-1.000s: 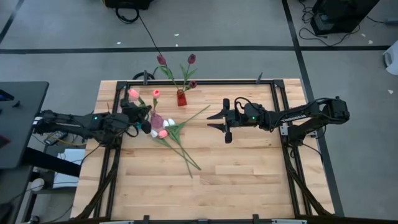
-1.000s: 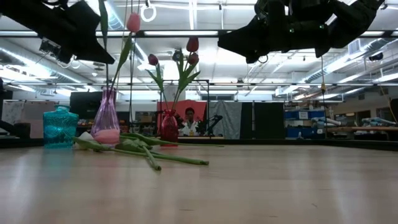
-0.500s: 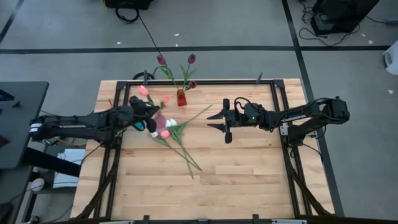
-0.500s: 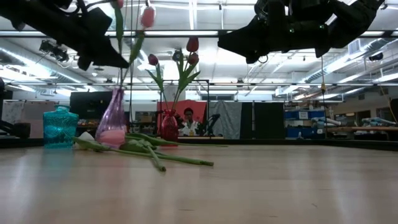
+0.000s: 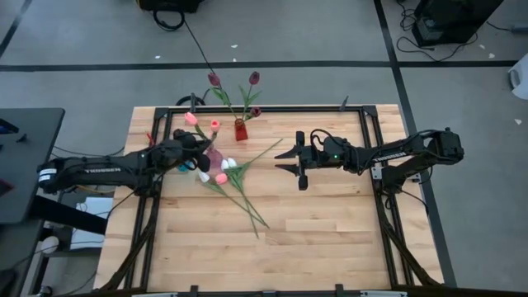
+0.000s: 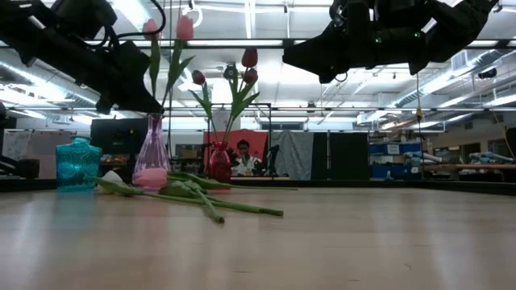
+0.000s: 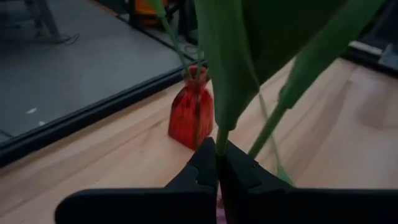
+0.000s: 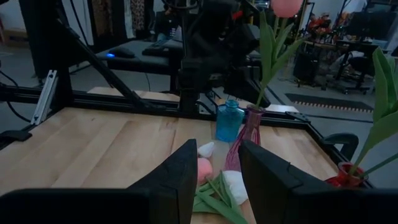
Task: Sort flowers into vase by color
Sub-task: Put the pink flower into the purple vase
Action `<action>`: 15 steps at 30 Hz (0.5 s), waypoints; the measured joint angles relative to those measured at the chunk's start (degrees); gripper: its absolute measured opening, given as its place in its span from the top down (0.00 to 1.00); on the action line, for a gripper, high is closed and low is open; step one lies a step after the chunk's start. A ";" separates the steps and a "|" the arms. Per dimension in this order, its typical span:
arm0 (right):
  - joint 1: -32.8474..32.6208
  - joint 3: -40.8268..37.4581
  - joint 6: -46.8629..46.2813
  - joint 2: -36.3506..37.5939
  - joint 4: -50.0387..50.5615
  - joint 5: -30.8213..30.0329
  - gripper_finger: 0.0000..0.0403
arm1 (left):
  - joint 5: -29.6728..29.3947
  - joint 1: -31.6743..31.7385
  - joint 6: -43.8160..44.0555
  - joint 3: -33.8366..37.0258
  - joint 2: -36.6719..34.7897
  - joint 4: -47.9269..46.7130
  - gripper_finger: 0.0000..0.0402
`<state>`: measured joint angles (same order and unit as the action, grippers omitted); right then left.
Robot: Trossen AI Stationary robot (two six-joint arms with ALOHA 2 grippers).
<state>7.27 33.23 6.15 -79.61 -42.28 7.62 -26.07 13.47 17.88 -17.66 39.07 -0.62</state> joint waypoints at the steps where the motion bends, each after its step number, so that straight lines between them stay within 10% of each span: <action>1: 0.00 0.00 0.00 0.01 -0.01 0.00 0.67 | 0.53 0.40 -0.95 0.38 0.13 1.62 0.99; 15: 0.00 0.02 0.00 0.02 -0.07 0.00 0.67 | 3.79 6.89 -4.35 1.10 9.12 15.22 0.98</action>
<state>7.27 33.26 6.15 -79.59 -42.35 7.62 -22.28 20.36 13.53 -16.56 48.19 14.59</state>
